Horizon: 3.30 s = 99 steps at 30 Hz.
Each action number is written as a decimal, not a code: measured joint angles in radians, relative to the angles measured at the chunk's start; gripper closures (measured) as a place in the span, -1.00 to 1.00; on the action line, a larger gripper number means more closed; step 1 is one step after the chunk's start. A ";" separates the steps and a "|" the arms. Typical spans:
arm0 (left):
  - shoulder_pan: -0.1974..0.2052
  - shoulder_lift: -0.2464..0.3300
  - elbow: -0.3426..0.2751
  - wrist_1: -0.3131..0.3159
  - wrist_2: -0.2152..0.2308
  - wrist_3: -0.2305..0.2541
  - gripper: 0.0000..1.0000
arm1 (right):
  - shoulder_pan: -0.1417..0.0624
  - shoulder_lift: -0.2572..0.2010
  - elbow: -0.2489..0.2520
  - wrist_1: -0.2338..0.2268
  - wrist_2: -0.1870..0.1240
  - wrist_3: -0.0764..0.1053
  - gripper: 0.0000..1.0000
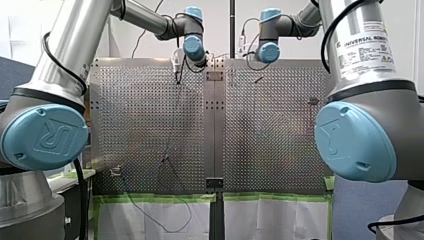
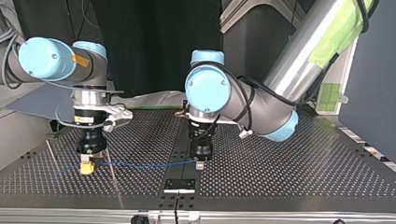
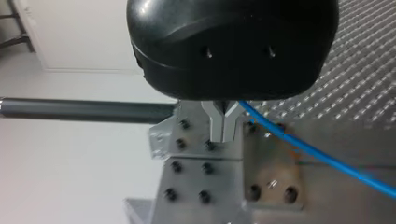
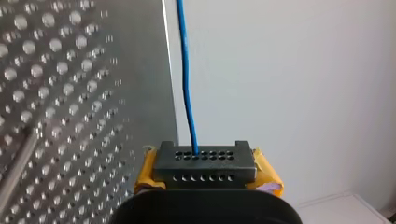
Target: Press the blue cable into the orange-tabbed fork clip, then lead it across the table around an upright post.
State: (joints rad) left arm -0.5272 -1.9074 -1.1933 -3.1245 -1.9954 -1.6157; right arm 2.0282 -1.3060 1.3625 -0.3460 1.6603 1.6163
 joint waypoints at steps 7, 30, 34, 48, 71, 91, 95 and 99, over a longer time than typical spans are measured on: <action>-0.036 -0.058 0.058 -0.058 -0.003 0.003 1.00 | -0.054 -0.013 0.000 0.023 -0.046 0.038 1.00; -0.115 -0.242 0.258 -0.170 -0.017 -0.039 1.00 | -0.187 -0.018 -0.003 0.050 -0.088 0.064 1.00; -0.119 -0.254 0.289 -0.177 -0.020 -0.049 1.00 | -0.197 -0.018 -0.003 0.052 -0.088 0.064 1.00; -0.132 -0.300 0.416 -0.181 0.004 -0.089 1.00 | -0.234 -0.011 0.007 0.055 -0.087 0.065 1.00; -0.145 -0.379 0.612 -0.185 0.076 -0.125 1.00 | -0.293 0.022 0.011 0.059 -0.086 0.067 1.00; -0.137 -0.383 0.533 -0.078 0.097 -0.121 1.00 | -0.310 0.053 0.041 0.050 -0.082 0.067 1.00; -0.138 -0.384 0.497 -0.045 0.108 -0.121 1.00 | -0.309 0.061 0.048 0.048 -0.080 0.066 1.00; -0.137 -0.391 0.463 -0.031 0.120 -0.122 1.00 | -0.305 0.078 0.050 0.047 -0.081 0.063 1.00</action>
State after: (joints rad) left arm -0.6641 -2.2982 -0.7301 -3.1557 -1.8749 -1.7373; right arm 1.7235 -1.2282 1.4125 -0.2990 1.5798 1.6795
